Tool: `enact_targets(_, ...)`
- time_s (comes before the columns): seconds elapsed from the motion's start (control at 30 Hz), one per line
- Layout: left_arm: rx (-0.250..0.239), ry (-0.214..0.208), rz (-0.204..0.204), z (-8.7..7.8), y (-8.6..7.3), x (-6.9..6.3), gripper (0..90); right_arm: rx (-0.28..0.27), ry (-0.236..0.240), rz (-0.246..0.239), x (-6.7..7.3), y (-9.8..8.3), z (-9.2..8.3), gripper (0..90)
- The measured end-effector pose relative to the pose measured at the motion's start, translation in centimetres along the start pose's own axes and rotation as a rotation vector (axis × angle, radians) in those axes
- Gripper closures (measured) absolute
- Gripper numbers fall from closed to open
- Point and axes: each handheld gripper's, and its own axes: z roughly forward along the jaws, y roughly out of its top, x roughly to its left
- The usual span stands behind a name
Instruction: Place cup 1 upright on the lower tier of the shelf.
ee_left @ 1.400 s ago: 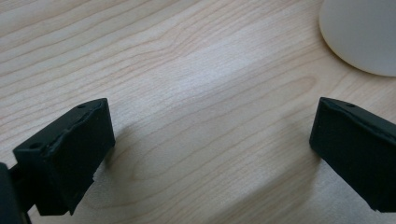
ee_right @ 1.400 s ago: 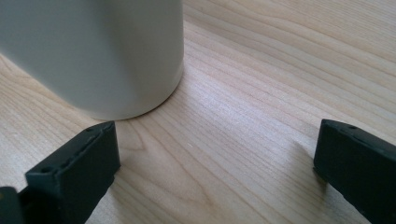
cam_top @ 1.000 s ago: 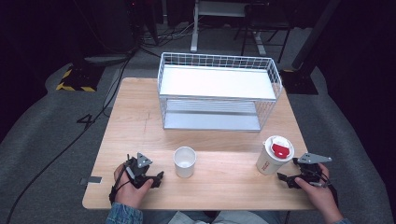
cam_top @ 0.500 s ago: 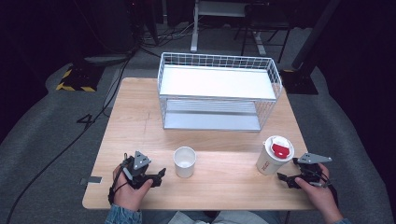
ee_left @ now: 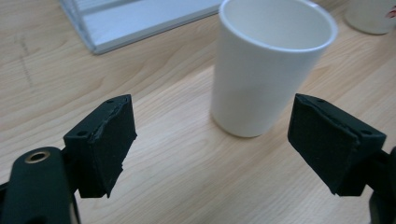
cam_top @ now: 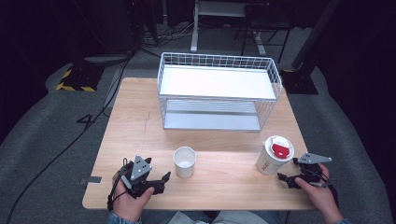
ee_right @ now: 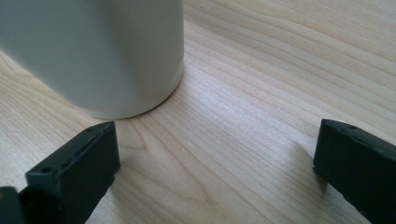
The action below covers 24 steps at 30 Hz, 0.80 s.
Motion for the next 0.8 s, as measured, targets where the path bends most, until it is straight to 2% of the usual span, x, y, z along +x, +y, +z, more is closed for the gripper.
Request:
enact_targets(0.07, -0.010, -0.010, 0.007, 0.0, 0.0, -0.1, 15.8, 0.000, 0.000, 0.000, 0.0, 0.0, 0.0, 0.4)
enact_targets(0.13, -0.041, -0.024, 0.019, 0.0, -0.1, -0.4, 15.8, 0.000, 0.000, 0.000, 0.0, 0.0, 0.0, 0.4)
enact_targets(0.2, -0.053, -0.033, 0.014, 0.0, -0.2, -0.5, 15.8, 0.000, 0.000, 0.000, 0.0, 0.0, 0.0, 0.4)
enact_targets(0.43, -0.142, -0.101, 0.002, 1.1, -0.3, -1.1, 15.7, 0.000, 0.000, 0.000, 0.0, 0.0, 0.0, 0.4)
enact_targets(0.57, -0.172, -0.110, -0.003, 1.8, -0.5, -1.4, 15.6, 0.000, -0.002, 0.000, 0.0, 0.0, 0.0, 0.4)
enact_targets(0.6, -0.172, -0.110, -0.003, 1.8, -0.5, -1.4, 15.6, 0.000, -0.002, 0.000, 0.0, 0.0, 0.0, 0.4)
enact_targets(0.63, -0.171, -0.092, 0.014, 2.2, -0.4, -1.5, 15.6, 0.000, -0.001, -0.003, 0.0, 0.0, 0.0, 0.4)
enact_targets(0.8, -0.164, -0.083, 0.028, 3.1, -0.4, -1.9, 15.6, -0.002, -0.001, -0.003, 0.1, -0.1, 0.0, 0.4)
